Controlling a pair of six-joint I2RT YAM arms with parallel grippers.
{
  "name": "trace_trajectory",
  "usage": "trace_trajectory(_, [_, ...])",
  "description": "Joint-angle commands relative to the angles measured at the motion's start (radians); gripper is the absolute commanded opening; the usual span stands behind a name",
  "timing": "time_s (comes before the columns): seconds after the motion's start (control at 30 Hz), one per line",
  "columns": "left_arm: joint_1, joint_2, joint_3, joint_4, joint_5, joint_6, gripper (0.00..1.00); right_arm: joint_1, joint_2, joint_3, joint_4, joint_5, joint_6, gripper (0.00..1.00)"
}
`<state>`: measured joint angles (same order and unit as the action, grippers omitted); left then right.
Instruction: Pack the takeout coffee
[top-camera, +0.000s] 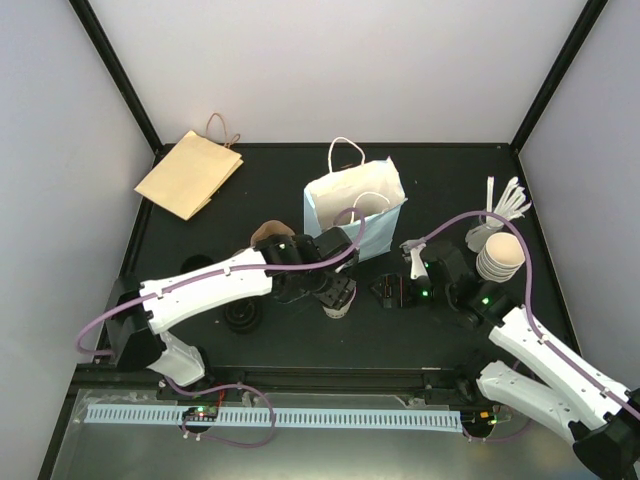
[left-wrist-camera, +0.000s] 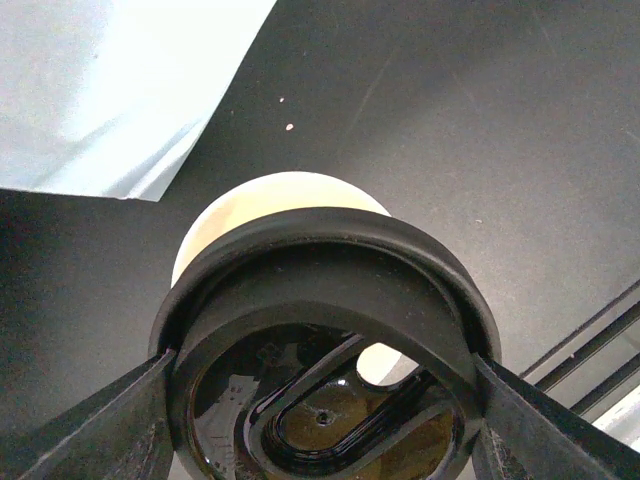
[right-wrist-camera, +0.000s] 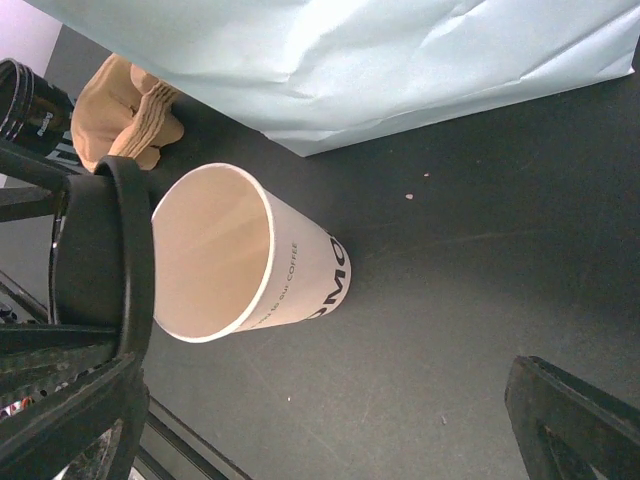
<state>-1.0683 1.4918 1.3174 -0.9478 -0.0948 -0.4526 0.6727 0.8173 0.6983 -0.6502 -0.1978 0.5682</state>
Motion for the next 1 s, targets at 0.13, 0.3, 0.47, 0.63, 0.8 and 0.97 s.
trace_trajectory(0.13, [-0.005,0.064,0.080,-0.033,-0.020,0.038,0.67,-0.002,0.006,0.011,0.012,-0.005,-0.027,1.00])
trace_trajectory(0.3, [-0.005,0.094,0.102,-0.048,-0.020,0.041,0.67,-0.002,0.008,0.017,0.002,-0.002,-0.036,1.00])
trace_trajectory(0.47, [-0.005,0.112,0.110,-0.075,-0.047,0.041,0.67,-0.003,0.006,0.015,-0.004,0.004,-0.042,1.00])
trace_trajectory(0.63, [-0.005,0.130,0.113,-0.096,-0.085,0.040,0.67,-0.002,0.011,0.018,-0.003,0.004,-0.046,1.00])
trace_trajectory(0.8, [-0.005,0.131,0.109,-0.095,-0.099,0.040,0.67,-0.003,0.016,0.015,-0.001,0.001,-0.047,1.00])
trace_trajectory(0.97, [-0.005,0.146,0.103,-0.092,-0.097,0.042,0.68,-0.003,0.019,0.013,0.001,-0.002,-0.047,1.00])
